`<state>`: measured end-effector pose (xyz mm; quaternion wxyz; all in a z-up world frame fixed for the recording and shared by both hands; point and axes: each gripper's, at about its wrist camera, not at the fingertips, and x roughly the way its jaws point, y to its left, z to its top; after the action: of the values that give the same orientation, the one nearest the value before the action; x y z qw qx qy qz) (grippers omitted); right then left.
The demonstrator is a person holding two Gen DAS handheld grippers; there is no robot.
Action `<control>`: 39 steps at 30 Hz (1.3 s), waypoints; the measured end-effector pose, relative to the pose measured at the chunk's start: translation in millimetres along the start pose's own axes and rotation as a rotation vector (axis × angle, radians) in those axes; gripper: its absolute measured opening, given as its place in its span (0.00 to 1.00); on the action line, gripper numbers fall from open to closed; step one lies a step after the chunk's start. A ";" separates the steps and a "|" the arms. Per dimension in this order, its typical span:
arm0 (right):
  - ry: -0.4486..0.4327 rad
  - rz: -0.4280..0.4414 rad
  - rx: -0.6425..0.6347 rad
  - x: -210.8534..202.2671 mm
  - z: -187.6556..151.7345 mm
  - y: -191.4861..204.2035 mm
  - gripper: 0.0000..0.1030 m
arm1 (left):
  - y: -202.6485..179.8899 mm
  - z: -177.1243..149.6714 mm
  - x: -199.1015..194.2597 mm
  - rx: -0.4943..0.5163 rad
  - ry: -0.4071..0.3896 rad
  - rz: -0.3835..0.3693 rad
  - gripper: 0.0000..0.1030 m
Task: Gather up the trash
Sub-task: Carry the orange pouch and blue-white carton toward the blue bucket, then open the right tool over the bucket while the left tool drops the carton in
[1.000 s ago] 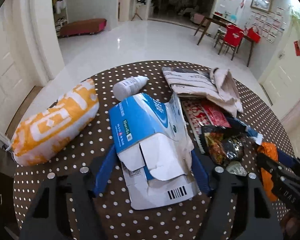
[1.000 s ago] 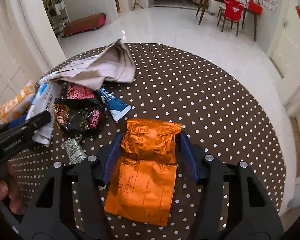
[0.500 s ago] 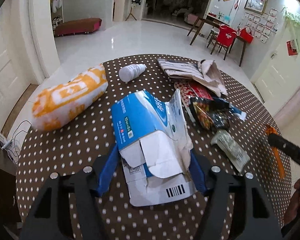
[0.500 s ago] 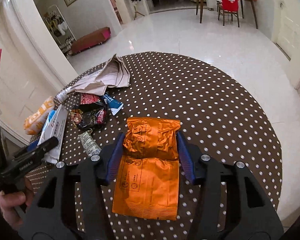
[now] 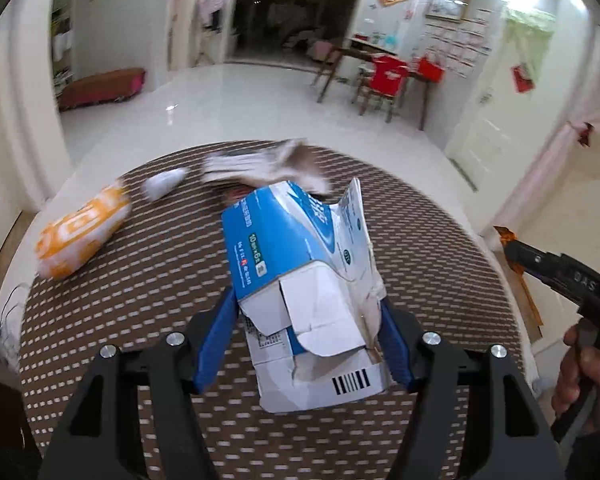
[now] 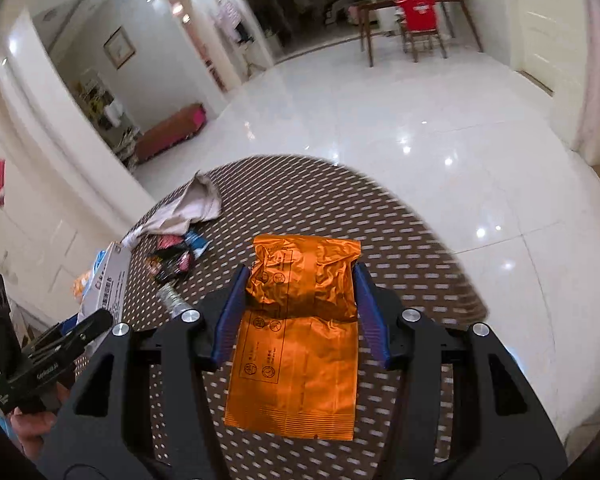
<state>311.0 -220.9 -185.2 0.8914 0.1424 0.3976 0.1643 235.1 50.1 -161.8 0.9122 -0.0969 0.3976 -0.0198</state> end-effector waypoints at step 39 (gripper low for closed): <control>0.007 -0.262 0.620 -74.8 -126.4 -298.3 0.83 | -313.4 -62.4 104.2 0.539 0.328 -0.390 0.63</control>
<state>222.0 -505.8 -331.7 0.8177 0.3541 0.4468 -0.0798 273.6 -279.0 -218.1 0.8082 0.0772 0.4932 -0.3125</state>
